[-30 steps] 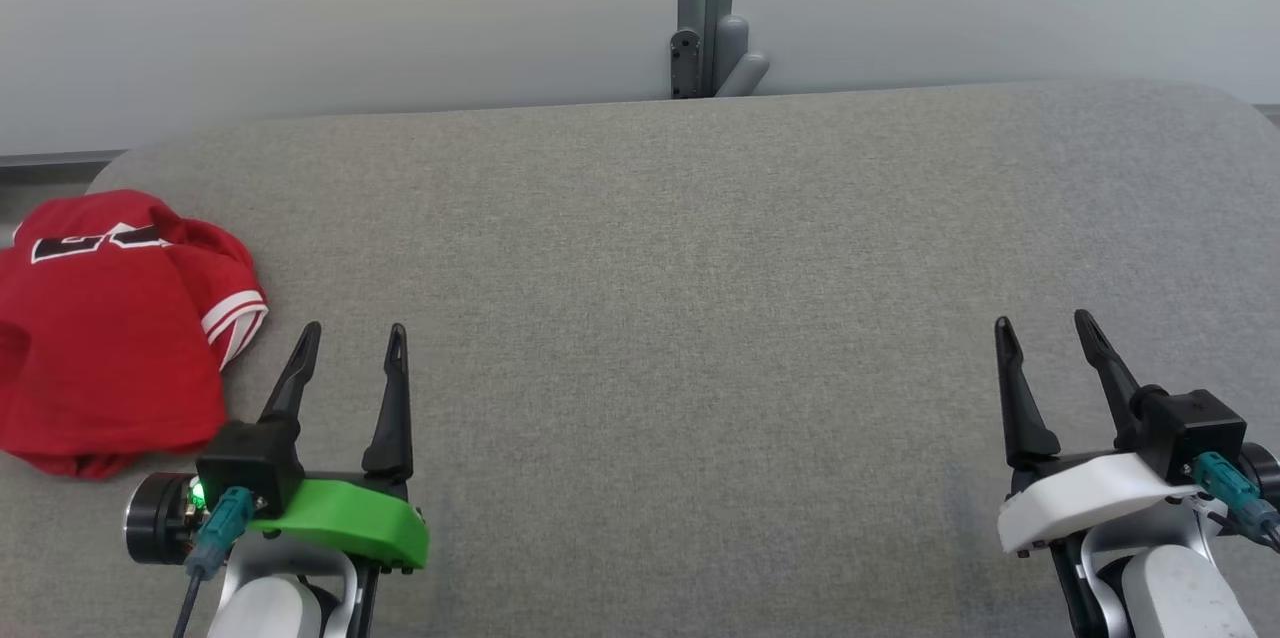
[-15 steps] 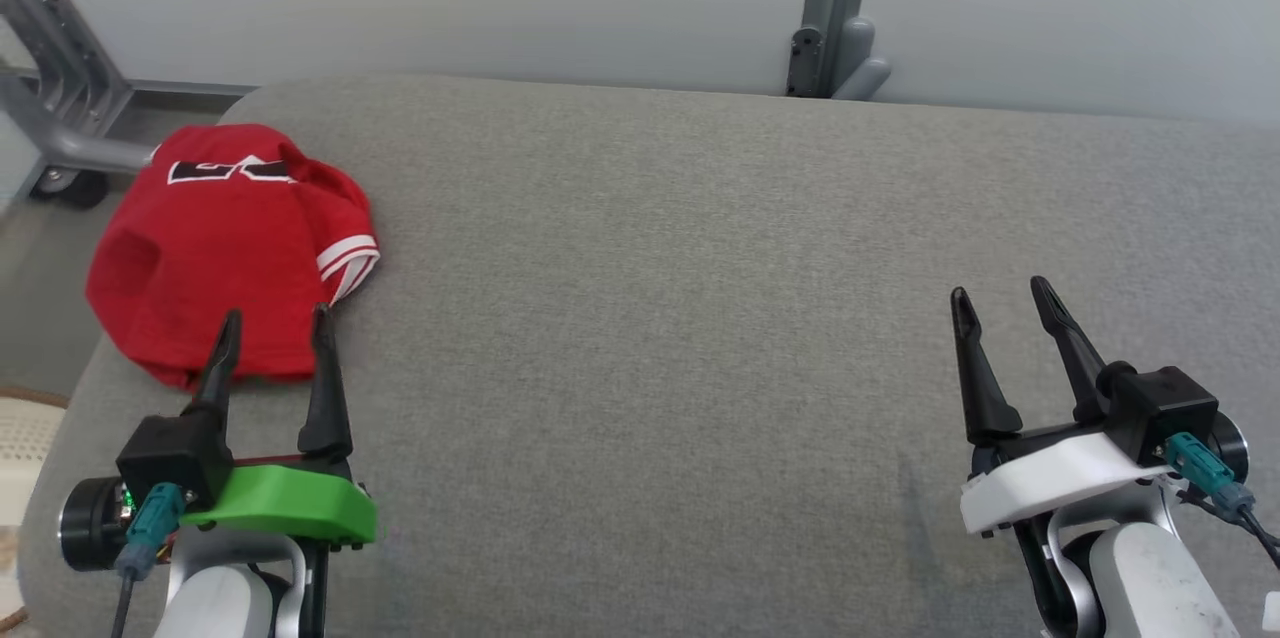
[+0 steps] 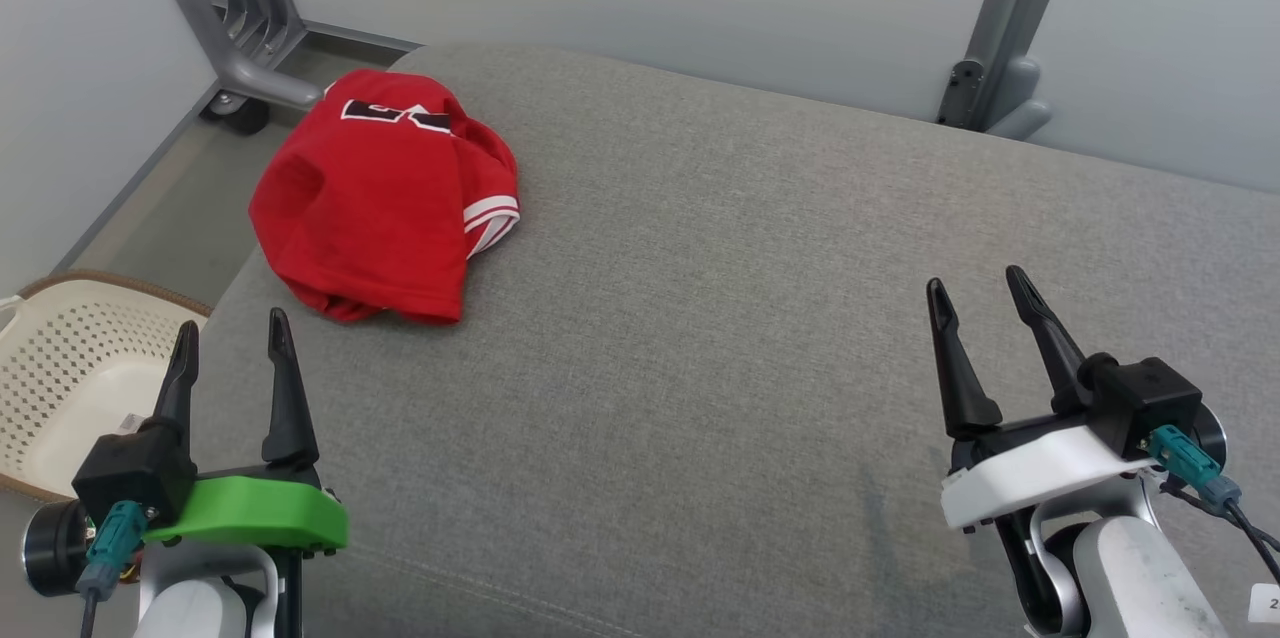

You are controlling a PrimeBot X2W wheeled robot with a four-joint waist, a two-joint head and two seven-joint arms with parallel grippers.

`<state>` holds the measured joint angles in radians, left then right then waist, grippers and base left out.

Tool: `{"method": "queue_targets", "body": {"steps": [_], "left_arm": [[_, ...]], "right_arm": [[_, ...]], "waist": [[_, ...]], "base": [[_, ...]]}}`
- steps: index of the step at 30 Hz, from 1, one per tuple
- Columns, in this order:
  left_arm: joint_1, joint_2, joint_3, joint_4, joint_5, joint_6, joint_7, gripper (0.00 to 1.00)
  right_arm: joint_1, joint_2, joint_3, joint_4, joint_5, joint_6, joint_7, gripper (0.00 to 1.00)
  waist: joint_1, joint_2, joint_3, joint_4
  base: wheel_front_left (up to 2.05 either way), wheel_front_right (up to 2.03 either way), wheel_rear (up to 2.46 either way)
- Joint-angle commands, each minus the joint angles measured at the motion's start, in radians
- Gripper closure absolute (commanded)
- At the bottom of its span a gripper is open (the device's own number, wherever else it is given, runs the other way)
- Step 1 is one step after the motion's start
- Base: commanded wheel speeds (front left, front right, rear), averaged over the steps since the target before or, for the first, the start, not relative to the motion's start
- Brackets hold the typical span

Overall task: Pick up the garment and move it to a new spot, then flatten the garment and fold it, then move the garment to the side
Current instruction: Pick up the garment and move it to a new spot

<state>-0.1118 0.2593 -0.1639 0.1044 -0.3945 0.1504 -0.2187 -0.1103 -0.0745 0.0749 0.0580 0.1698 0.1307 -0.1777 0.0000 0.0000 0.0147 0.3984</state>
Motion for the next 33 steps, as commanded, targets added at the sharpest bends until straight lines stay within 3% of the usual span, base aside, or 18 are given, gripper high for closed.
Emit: {"method": "queue_targets", "body": {"steps": [1, 22, 29, 33], "left_arm": [[0.013, 0.002, 0.002, -0.003, -0.008, 0.005, -0.005, 0.0], [-0.026, 0.008, 0.004, -0.023, -0.021, 0.014, -0.004, 0.0], [-0.137, 0.032, 0.016, -0.03, -0.057, -0.025, 0.033, 0.0], [-0.238, 0.052, 0.02, 0.035, -0.078, -0.058, 0.061, 0.0]], "right_arm": [[-0.008, 0.0, -0.001, -0.005, -0.001, 0.0, 0.001, 0.0], [-0.021, -0.007, 0.01, -0.011, -0.003, 0.0, 0.015, 0.0], [-0.051, -0.031, 0.029, -0.044, -0.016, 0.0, 0.046, 0.0], [-0.08, -0.051, 0.038, -0.072, -0.021, 0.0, 0.068, 0.0]], "waist": [[0.0, 0.0, -0.004, 0.025], [0.0, 0.0, 0.017, 0.013], [0.0, 0.0, 0.087, -0.048], [0.0, 0.0, 0.158, -0.102]], "base": [[0.0, 0.0, 0.0], [0.0, 0.0, 0.0], [0.0, 0.0, 0.0], [0.0, 0.0, 0.0]]}}
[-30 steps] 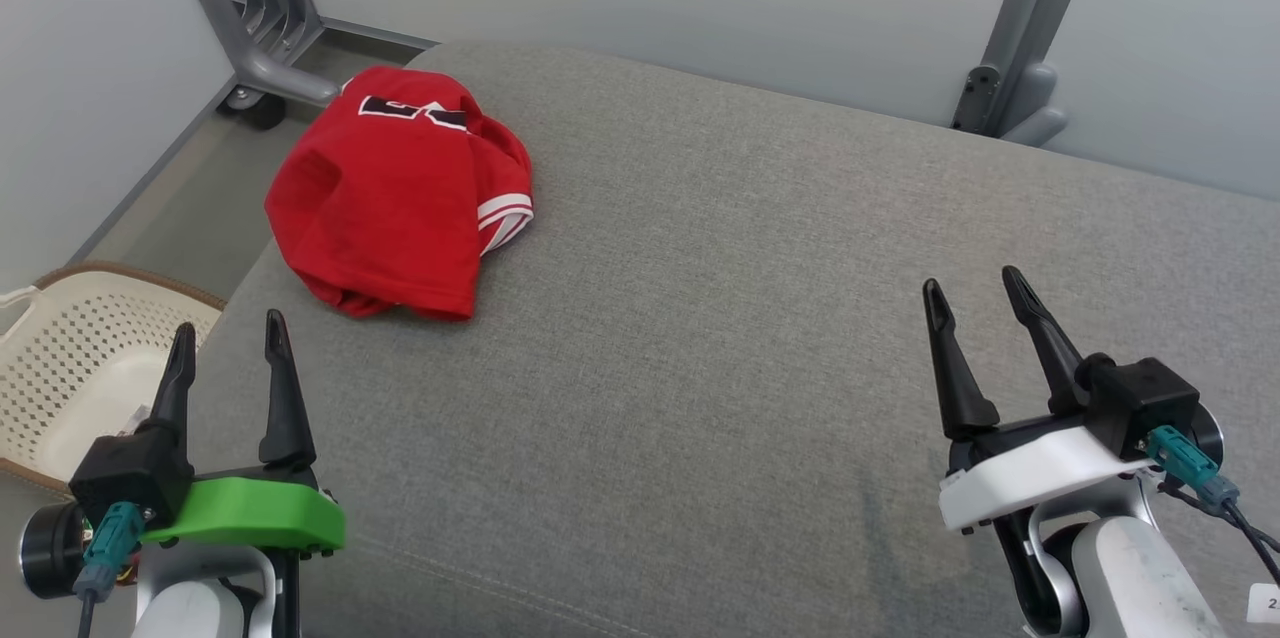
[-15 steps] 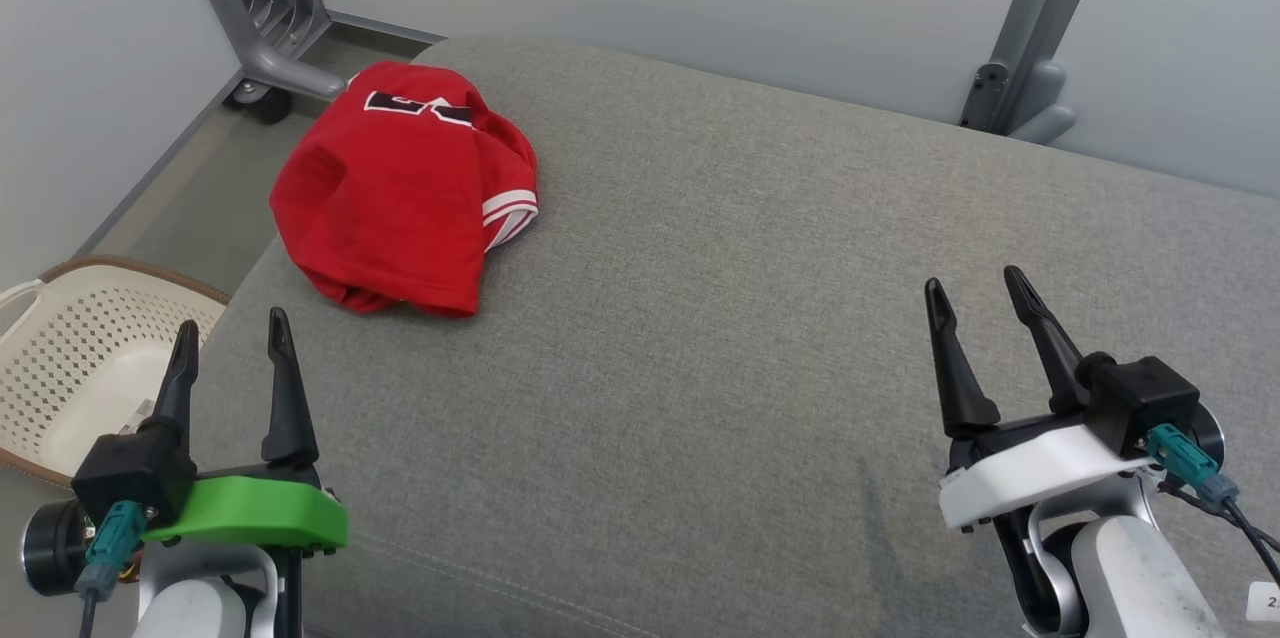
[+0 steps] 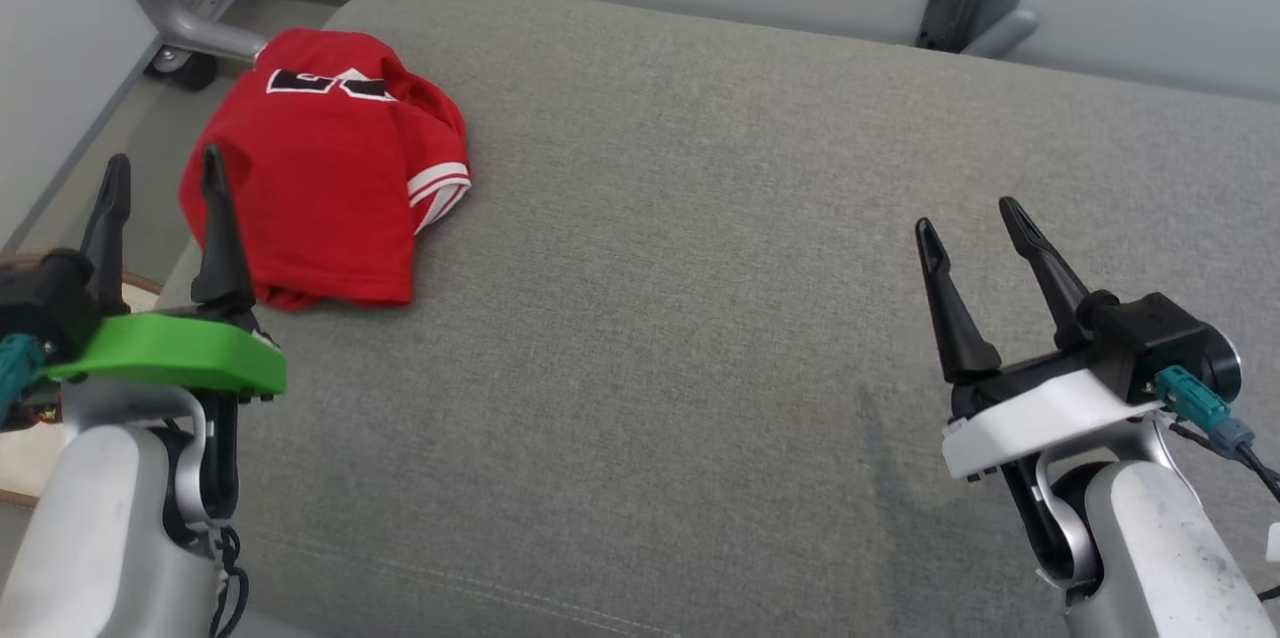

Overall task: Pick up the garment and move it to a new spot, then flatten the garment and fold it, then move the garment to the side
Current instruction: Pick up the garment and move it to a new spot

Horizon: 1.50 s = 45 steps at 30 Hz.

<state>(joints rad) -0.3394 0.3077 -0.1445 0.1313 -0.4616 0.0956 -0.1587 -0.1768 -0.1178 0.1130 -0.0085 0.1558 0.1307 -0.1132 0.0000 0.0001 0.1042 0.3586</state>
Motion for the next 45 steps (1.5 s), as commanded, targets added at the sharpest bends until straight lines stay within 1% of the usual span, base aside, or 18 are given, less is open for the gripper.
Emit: {"method": "queue_targets", "body": {"steps": [1, 4, 7, 12, 14, 15, 22, 23, 24, 25, 30, 33, 36, 40, 43, 45], "left_arm": [[-0.034, 0.006, 0.004, 0.035, -0.019, -0.011, 0.005, 0.0], [-0.102, 0.0, 0.003, 0.149, -0.056, -0.053, 0.027, 0.0], [-0.151, -0.009, -0.002, 0.292, -0.086, -0.089, 0.042, 0.0], [-0.233, -0.027, -0.022, 0.534, -0.115, -0.149, 0.072, 0.0], [-0.267, -0.034, -0.023, 0.615, -0.128, -0.163, 0.076, 0.0], [-0.297, -0.039, -0.025, 0.688, -0.139, -0.175, 0.08, 0.0], [-0.376, -0.044, -0.03, 0.888, -0.156, -0.2, 0.074, 0.0], [-0.382, -0.042, -0.033, 0.91, -0.155, -0.2, 0.072, 0.14], [-0.388, -0.038, -0.037, 0.928, -0.149, -0.201, 0.06, 0.75], [-0.393, -0.033, -0.04, 0.944, -0.143, -0.202, 0.05, 1.0], [-0.406, -0.02, -0.04, 0.972, -0.139, -0.209, -0.041, 1.0], [-0.4, -0.014, -0.028, 0.952, -0.151, -0.214, -0.078, 1.0], [-0.389, -0.007, -0.021, 0.925, -0.157, -0.216, -0.091, 1.0], [-0.358, 0.023, -0.01, 0.834, -0.136, -0.208, -0.103, 1.0], [-0.318, 0.045, 0.0, 0.726, -0.118, -0.181, -0.106, 1.0], [-0.283, 0.065, 0.007, 0.636, -0.105, -0.154, -0.106, 1.0]], "right_arm": [[-0.023, -0.011, 0.003, -0.011, -0.008, 0.0, 0.008, 0.0], [-0.043, -0.024, 0.003, -0.029, -0.011, 0.0, 0.02, 0.0], [-0.063, -0.03, 0.001, -0.041, -0.012, 0.0, 0.029, 0.0], [-0.086, -0.038, -0.003, -0.055, -0.018, 0.0, 0.036, 0.0], [-0.093, -0.04, -0.004, -0.059, -0.02, 0.0, 0.038, 0.0], [-0.101, -0.041, -0.003, -0.063, -0.021, 0.0, 0.04, 0.0], [-0.12, -0.043, 0.005, -0.06, -0.017, 0.0, 0.04, 0.0], [-0.121, -0.042, 0.005, -0.059, -0.017, 0.0, 0.04, 0.0], [-0.12, -0.041, 0.004, -0.057, -0.018, 0.0, 0.04, 0.0], [-0.12, -0.04, 0.002, -0.055, -0.019, 0.0, 0.04, 0.0], [-0.104, -0.033, -0.014, -0.041, -0.022, 0.0, 0.031, 0.0], [-0.087, -0.026, -0.032, -0.032, -0.022, 0.0, 0.02, 0.0], [-0.077, -0.018, -0.038, -0.026, -0.02, 0.0, 0.013, 0.0], [-0.054, -0.006, -0.046, -0.011, -0.014, 0.0, 0.0, 0.0], [-0.035, 0.002, -0.052, 0.0, -0.01, 0.0, -0.012, 0.0], [-0.022, 0.008, -0.057, 0.006, -0.008, 0.0, -0.016, 0.0]], "waist": [[0.0, -0.0001, 0.086, -0.076], [0.0, -0.0001, 0.141, -0.111], [0.0, -0.0001, 0.188, -0.14], [0.0, -0.0001, 0.248, -0.171], [0.0, -0.0001, 0.268, -0.175], [0.0, -0.0001, 0.285, -0.179], [0.0, -0.0001, 0.312, -0.191], [0.0, -0.0001, 0.313, -0.193], [0.0, -0.0001, 0.313, -0.194], [0.0, -0.0001, 0.312, -0.194], [0.0, -0.0001, 0.286, -0.189], [0.0, -0.0001, 0.26, -0.173], [0.0, -0.0001, 0.237, -0.165], [0.0, -0.0001, 0.18, -0.153], [0.0, -0.0001, 0.135, -0.15], [0.0, -0.0001, 0.106, -0.15]], "base": [[0.0, 0.0, 0.0], [0.0, 0.0, 0.0], [0.0, 0.0, 0.0], [0.0, 0.0, 0.0], [0.0, 0.0, 0.0], [0.0, 0.0, 0.0], [0.0, 0.0, 0.0], [0.0, 0.0, 0.0], [0.0, 0.0, 0.0], [0.0, 0.0, 0.0], [0.0, 0.0, 0.0], [0.0, 0.0, 0.0], [0.0, 0.0, 0.0], [0.0, 0.0, 0.0], [0.0, 0.0, 0.0], [0.0, 0.0, 0.0]]}}
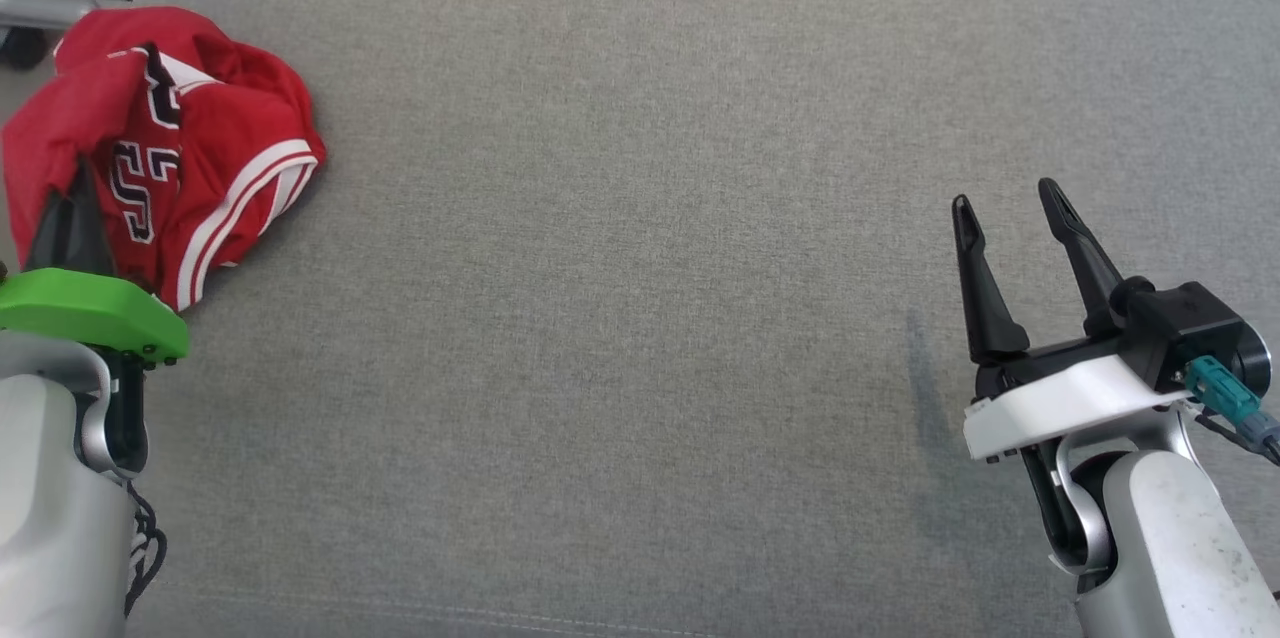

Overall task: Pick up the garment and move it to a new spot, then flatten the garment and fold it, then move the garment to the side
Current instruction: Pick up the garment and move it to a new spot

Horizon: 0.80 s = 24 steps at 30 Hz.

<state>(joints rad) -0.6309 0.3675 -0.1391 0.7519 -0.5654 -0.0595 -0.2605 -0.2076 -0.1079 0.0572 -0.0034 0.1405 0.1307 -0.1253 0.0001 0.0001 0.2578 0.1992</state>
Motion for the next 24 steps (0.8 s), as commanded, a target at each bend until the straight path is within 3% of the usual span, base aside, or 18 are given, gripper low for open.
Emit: {"method": "queue_targets", "body": {"steps": [1, 6, 15, 19, 24], "left_arm": [[0.028, 0.013, 0.005, -0.031, 0.008, 0.015, -0.003, 1.0], [0.141, 0.057, 0.015, -0.312, 0.044, 0.098, 0.023, 1.0], [0.306, 0.117, 0.011, -0.869, 0.105, 0.245, 0.187, 1.0], [0.317, 0.109, -0.025, -1.024, 0.122, 0.271, 0.241, 1.0], [0.258, 0.077, -0.101, -1.097, 0.149, 0.264, 0.276, 1.0]], "right_arm": [[0.015, 0.0, -0.003, 0.003, 0.008, 0.0, -0.007, 0.0], [0.046, 0.011, -0.011, 0.007, 0.006, 0.0, -0.014, 0.0], [0.058, 0.022, -0.018, -0.027, -0.004, 0.0, -0.003, 0.0], [0.044, 0.027, -0.013, -0.035, 0.0, 0.0, -0.002, 0.0], [0.021, 0.032, 0.003, -0.034, 0.006, 0.0, -0.007, 0.0]], "waist": [[-0.0001, -0.0001, -0.061, 0.008], [-0.0001, -0.0001, -0.124, -0.011], [-0.0001, -0.0001, -0.155, -0.098], [-0.0001, -0.0001, -0.144, -0.165], [-0.0001, -0.0001, -0.124, -0.267]], "base": [[0.0, 0.0, 0.0], [0.0, 0.0, 0.0], [0.0, 0.0, 0.0], [0.0, 0.0, 0.0], [0.0, 0.0, 0.0]]}}
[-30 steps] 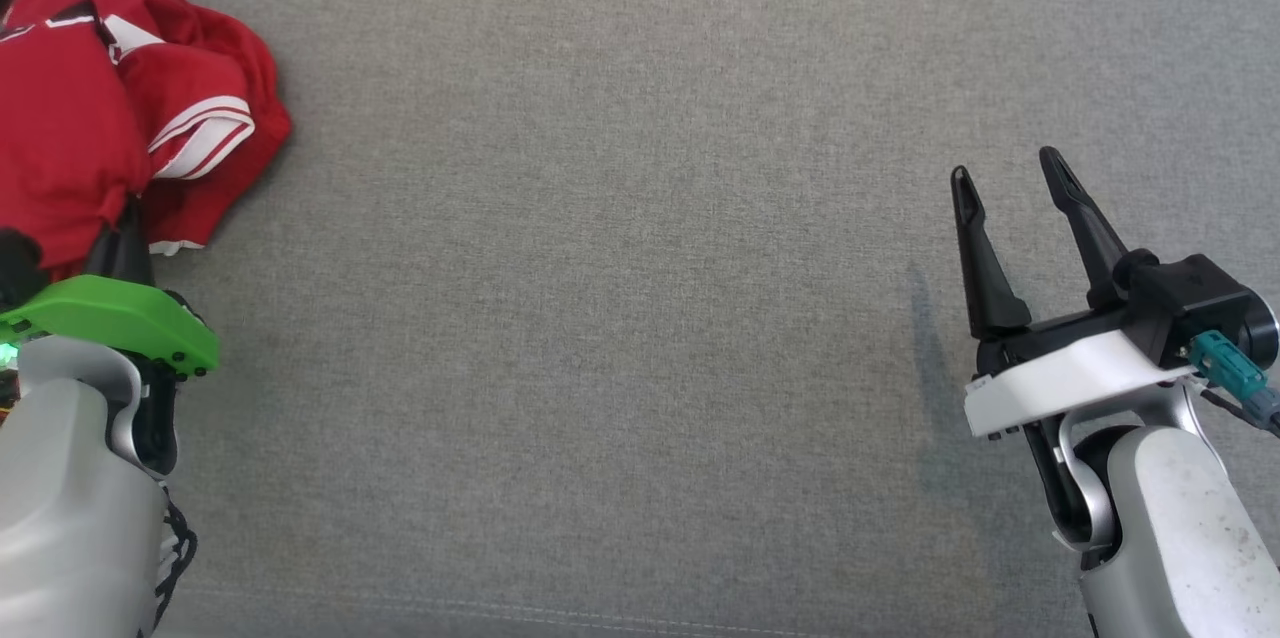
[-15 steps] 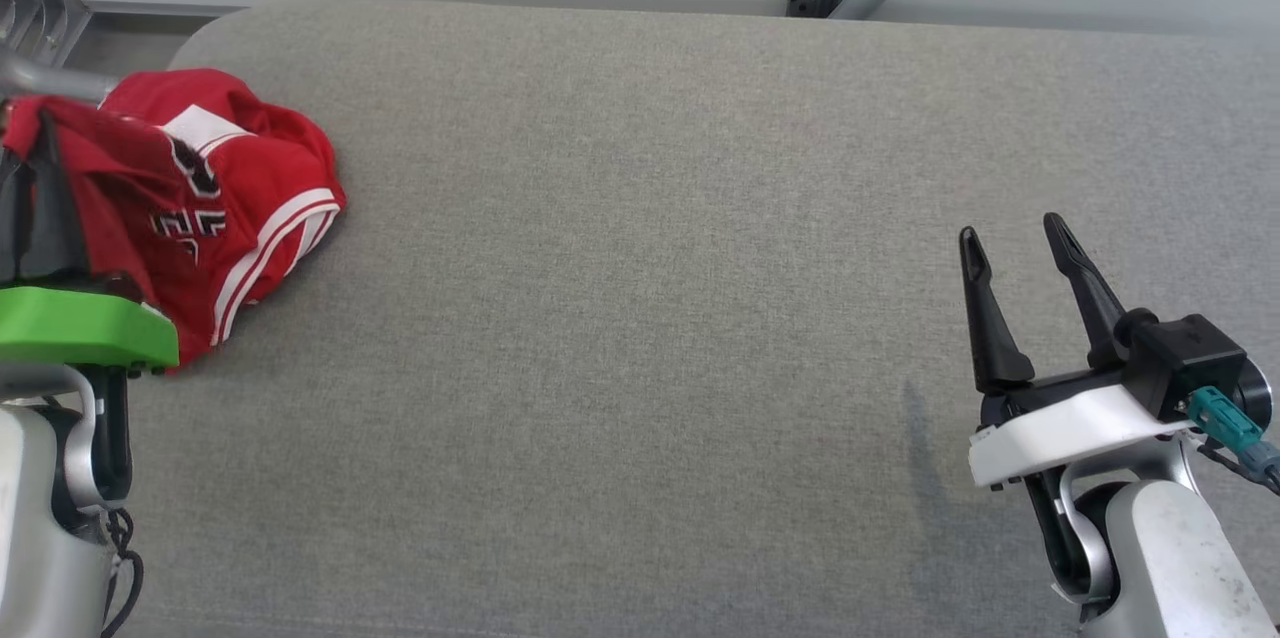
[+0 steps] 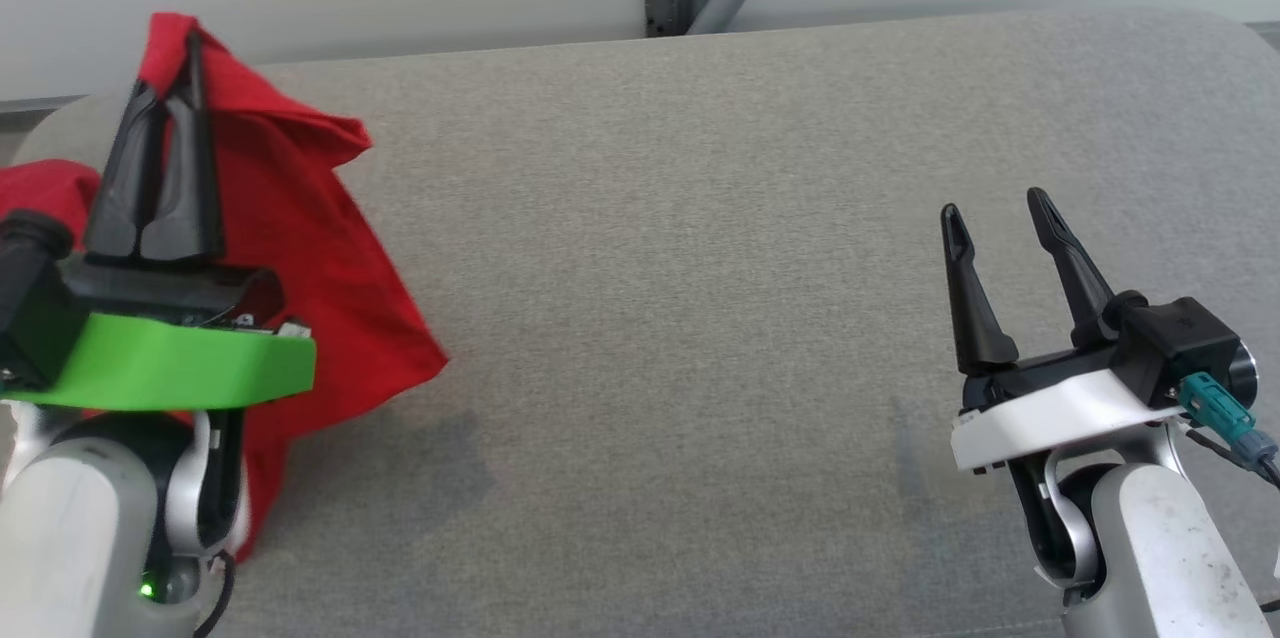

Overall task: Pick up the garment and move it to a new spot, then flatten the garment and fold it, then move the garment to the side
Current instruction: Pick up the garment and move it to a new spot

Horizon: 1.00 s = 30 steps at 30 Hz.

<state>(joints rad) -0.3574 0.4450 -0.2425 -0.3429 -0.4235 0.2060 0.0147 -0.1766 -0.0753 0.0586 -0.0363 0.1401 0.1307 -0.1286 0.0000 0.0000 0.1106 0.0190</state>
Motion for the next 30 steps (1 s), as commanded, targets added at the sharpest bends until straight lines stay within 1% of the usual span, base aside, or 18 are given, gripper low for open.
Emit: {"method": "queue_targets", "body": {"steps": [1, 4, 10, 11, 15, 16, 18, 22, 27, 28, 29, 30], "left_arm": [[-0.031, -0.013, -0.018, -0.002, 0.009, -0.009, 0.004, 1.0], [-0.087, -0.045, -0.072, 0.014, 0.018, -0.029, 0.014, 1.0], [-0.204, -0.146, -0.218, 0.136, 0.016, -0.102, 0.033, 1.0], [-0.204, -0.146, -0.218, 0.136, 0.016, -0.102, 0.033, 1.0], [-0.256, -0.223, -0.299, 0.261, 0.005, -0.147, 0.025, 1.0], [-0.263, -0.235, -0.316, 0.304, 0.001, -0.158, 0.028, 1.0], [-0.274, -0.257, -0.337, 0.382, -0.011, -0.176, 0.026, 1.0], [-0.284, -0.284, -0.37, 0.532, -0.022, -0.209, 0.015, 1.0], [-0.293, -0.304, -0.393, 0.673, -0.03, -0.233, 0.002, 1.0], [-0.297, -0.307, -0.396, 0.687, -0.027, -0.237, -0.006, 0.61], [-0.298, -0.309, -0.403, 0.702, -0.022, -0.243, -0.011, 0.0], [-0.297, -0.315, -0.408, 0.712, -0.023, -0.248, -0.024, 0.0]], "right_arm": [[-0.015, 0.001, 0.0, -0.001, 0.007, 0.0, -0.005, 0.0], [-0.025, 0.005, 0.014, 0.002, 0.011, 0.0, -0.011, 0.0], [-0.036, 0.016, 0.021, 0.012, 0.026, 0.0, -0.032, 0.0], [-0.036, 0.016, 0.021, 0.012, 0.026, 0.0, -0.032, 0.0], [-0.042, 0.02, 0.022, 0.025, 0.037, 0.0, -0.051, 0.0], [-0.044, 0.022, 0.023, 0.028, 0.041, 0.0, -0.056, 0.0], [-0.045, 0.023, 0.026, 0.037, 0.048, 0.0, -0.065, 0.0], [-0.056, 0.024, 0.038, 0.058, 0.06, 0.0, -0.084, 0.0], [-0.059, 0.024, 0.032, 0.086, 0.081, 0.0, -0.104, 0.0], [-0.059, 0.024, 0.028, 0.091, 0.083, 0.0, -0.107, 0.0], [-0.061, 0.024, 0.026, 0.095, 0.084, 0.0, -0.111, 0.0], [-0.061, 0.024, 0.024, 0.1, 0.083, 0.0, -0.114, 0.0]], "waist": [[0.0, 0.0, 0.029, -0.106], [0.0, 0.0, 0.048, -0.172], [0.0, 0.0, 0.114, -0.289], [0.0, 0.0, 0.114, -0.289], [0.0, 0.0, 0.167, -0.355], [0.0, 0.0, 0.18, -0.369], [0.0, 0.0, 0.203, -0.391], [0.0, 0.0, 0.234, -0.419], [0.0, 0.0, 0.241, -0.411], [0.0, 0.0, 0.239, -0.405], [0.0, 0.0, 0.235, -0.398], [0.0, 0.0, 0.228, -0.388]], "base": [[0.0, 0.0, 0.0], [0.0, 0.0, 0.0], [0.0, 0.0, 0.0], [0.0, 0.0, 0.0], [0.0, 0.0, 0.0], [0.0, 0.0, 0.0], [0.0, 0.0, 0.0], [0.0, 0.0, 0.0], [0.0, 0.0, 0.0], [0.0, 0.0, 0.0], [0.0, 0.0, 0.0], [0.0, 0.0, 0.0]]}}
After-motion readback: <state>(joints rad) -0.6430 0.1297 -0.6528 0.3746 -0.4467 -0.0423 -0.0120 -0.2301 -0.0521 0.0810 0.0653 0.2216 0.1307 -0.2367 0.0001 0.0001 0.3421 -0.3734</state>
